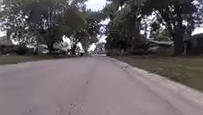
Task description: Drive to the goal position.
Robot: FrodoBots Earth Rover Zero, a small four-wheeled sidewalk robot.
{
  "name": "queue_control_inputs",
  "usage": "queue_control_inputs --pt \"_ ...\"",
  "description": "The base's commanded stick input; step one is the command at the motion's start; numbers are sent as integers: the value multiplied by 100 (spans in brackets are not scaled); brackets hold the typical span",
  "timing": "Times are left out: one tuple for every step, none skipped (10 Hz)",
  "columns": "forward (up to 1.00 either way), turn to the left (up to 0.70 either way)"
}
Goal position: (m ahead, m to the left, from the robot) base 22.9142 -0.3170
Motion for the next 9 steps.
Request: queue_control_inputs --pt "70 0" --pt "70 0" --pt "70 0" --pt "70 0" --pt "70 0" --pt "70 0" --pt "70 0" --pt "70 0" --pt "70 0"
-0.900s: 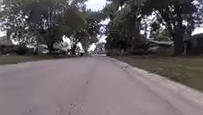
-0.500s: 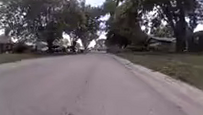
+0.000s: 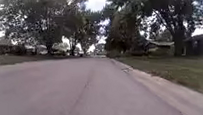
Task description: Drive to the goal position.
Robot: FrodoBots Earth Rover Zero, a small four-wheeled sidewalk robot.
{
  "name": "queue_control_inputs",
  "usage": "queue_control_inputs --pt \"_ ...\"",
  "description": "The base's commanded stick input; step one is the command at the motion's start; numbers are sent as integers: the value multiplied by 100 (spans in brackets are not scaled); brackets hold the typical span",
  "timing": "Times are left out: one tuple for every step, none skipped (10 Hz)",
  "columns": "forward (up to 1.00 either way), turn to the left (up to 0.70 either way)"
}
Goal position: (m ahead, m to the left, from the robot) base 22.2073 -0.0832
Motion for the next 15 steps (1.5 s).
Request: queue_control_inputs --pt "70 0" --pt "70 0" --pt "70 0" --pt "70 0" --pt "70 0" --pt "70 0" --pt "70 0" --pt "70 0" --pt "70 0" --pt "70 0" --pt "70 0" --pt "70 0" --pt "70 0" --pt "70 0" --pt "70 0"
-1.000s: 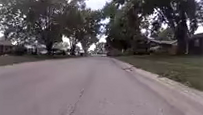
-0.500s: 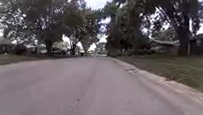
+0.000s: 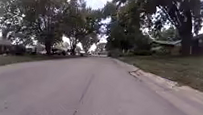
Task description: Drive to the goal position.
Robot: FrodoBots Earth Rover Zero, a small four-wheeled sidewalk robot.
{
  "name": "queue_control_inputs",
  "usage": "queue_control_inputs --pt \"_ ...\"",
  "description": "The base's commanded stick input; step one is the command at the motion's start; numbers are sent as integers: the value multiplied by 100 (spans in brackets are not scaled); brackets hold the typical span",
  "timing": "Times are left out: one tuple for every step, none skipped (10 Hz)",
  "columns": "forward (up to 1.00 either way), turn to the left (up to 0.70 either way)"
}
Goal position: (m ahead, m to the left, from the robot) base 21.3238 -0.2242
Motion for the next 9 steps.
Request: queue_control_inputs --pt "70 0" --pt "70 0" --pt "70 0" --pt "70 0" --pt "70 0" --pt "70 0" --pt "70 0" --pt "70 0" --pt "70 0"
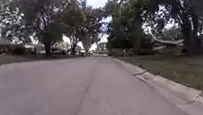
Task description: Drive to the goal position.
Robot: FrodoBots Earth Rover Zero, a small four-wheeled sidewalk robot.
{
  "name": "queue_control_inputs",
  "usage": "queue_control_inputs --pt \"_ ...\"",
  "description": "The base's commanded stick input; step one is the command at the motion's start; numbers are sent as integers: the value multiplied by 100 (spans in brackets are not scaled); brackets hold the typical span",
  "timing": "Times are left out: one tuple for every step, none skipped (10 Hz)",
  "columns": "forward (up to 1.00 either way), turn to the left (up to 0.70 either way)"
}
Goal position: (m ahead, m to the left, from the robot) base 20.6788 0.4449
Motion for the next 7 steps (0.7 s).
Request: queue_control_inputs --pt "70 0" --pt "70 0" --pt "70 0" --pt "70 0" --pt "70 0" --pt "70 0" --pt "70 0"
